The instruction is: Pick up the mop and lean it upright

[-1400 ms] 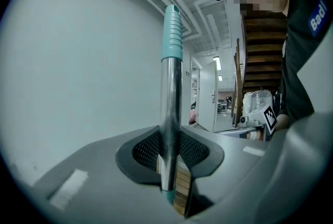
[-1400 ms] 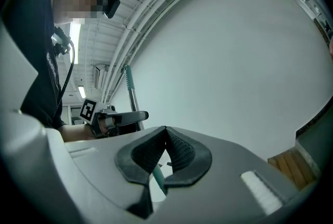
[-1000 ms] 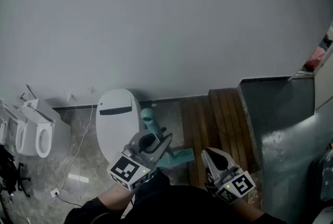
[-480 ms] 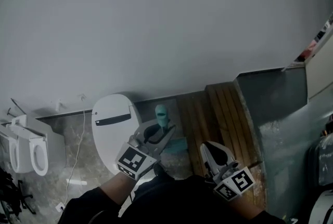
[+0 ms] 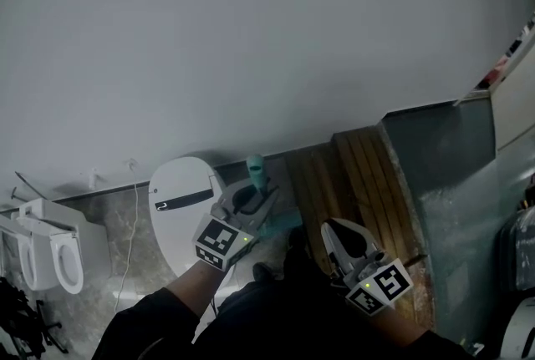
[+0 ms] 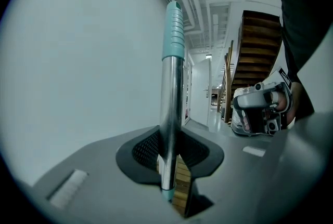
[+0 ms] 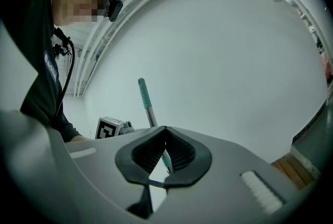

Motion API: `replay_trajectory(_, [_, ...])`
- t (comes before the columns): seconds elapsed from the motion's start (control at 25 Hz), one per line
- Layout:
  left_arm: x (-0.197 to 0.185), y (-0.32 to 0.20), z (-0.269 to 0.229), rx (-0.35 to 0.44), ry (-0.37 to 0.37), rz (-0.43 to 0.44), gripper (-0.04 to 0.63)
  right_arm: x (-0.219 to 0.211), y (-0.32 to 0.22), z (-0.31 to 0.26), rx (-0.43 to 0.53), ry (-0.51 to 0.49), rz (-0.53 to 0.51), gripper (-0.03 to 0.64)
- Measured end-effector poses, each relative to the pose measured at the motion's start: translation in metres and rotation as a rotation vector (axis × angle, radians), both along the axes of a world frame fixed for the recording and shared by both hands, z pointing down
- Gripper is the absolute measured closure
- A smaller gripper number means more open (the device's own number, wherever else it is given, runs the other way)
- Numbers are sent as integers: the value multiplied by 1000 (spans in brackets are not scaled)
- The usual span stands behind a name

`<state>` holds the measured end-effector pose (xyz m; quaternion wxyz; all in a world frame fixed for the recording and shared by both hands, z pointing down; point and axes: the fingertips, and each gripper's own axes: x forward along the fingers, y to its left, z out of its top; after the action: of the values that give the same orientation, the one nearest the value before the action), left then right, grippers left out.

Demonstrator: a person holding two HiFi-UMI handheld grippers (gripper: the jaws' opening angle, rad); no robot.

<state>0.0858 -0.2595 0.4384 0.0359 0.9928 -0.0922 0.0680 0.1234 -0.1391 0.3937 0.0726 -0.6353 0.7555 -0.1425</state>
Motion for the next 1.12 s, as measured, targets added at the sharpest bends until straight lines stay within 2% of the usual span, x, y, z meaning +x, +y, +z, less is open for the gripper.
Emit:
replay_trajectory(0.32, [37, -41, 11, 0, -30, 4, 491, 41, -52, 3, 11, -18, -49, 611])
replay_trajectory(0.52, [65, -66, 25, 3, -67, -19, 491, 86, -84, 7, 24, -33, -85, 611])
replay_trajectory(0.88, [100, -115, 80, 17, -169, -69, 491, 146, -123, 33, -31, -100, -158, 611])
replay_trajectory(1.12, [110, -153, 112, 19, -225, -53, 491, 166, -134, 40, -55, -105, -135, 611])
